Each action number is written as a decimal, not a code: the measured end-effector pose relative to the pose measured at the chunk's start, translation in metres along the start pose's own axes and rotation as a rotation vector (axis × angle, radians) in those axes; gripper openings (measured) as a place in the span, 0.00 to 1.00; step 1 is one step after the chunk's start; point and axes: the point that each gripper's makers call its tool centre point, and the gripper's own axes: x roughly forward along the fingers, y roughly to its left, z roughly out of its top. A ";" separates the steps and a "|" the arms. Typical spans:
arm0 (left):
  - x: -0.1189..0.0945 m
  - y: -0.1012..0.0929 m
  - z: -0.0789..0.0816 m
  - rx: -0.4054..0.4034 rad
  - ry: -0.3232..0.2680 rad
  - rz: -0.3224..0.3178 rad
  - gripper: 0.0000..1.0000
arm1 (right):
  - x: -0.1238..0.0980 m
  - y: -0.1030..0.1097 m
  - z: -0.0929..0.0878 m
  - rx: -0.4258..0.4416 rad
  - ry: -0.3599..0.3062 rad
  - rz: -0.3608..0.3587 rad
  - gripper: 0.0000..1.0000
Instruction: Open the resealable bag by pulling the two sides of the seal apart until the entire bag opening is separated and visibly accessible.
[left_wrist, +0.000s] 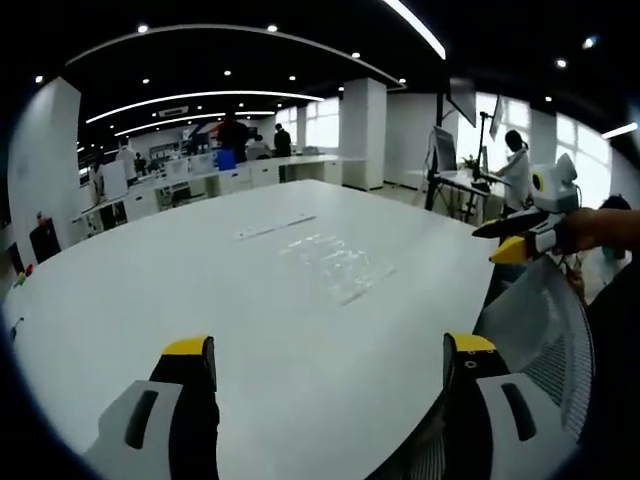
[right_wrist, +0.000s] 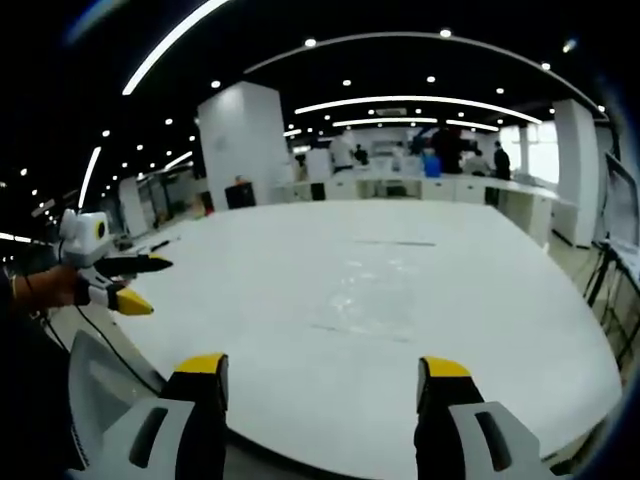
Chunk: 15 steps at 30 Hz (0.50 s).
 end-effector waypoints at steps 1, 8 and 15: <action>0.000 0.000 0.000 0.000 0.000 0.000 0.92 | 0.000 0.000 0.000 -0.001 0.001 0.001 0.76; -0.001 -0.001 -0.002 0.000 0.009 -0.004 0.91 | 0.001 0.001 0.000 0.000 0.000 0.004 0.74; 0.000 -0.003 -0.004 0.003 0.018 -0.009 0.91 | 0.001 0.002 0.000 0.007 -0.005 0.010 0.73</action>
